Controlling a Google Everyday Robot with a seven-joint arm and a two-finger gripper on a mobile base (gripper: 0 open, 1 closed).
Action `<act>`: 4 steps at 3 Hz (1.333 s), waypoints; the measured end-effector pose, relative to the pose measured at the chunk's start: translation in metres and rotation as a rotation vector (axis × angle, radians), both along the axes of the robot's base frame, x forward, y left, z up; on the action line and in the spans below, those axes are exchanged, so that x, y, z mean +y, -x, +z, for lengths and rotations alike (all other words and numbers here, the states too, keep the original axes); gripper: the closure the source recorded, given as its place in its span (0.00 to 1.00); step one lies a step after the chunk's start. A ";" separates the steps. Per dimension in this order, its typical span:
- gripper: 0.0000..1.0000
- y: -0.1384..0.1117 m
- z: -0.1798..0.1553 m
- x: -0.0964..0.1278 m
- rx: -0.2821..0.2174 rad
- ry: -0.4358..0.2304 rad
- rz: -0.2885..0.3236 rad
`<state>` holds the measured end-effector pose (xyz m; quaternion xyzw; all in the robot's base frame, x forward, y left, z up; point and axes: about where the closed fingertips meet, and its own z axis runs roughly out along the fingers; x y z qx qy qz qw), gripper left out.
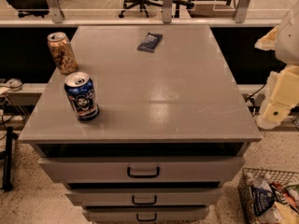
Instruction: Knock pepsi can over
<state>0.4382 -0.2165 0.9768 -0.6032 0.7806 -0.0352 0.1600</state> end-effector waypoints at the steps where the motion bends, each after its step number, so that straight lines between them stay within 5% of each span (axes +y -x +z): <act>1: 0.00 0.000 0.000 0.000 0.000 0.000 0.000; 2: 0.00 -0.005 -0.012 0.018 0.006 -0.081 0.017; 3: 0.00 -0.023 -0.040 0.075 0.013 -0.271 0.102; 4: 0.00 -0.036 -0.049 0.156 0.014 -0.474 0.227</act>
Offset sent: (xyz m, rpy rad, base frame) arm 0.0173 0.0610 -0.0426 0.2822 0.0436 0.0594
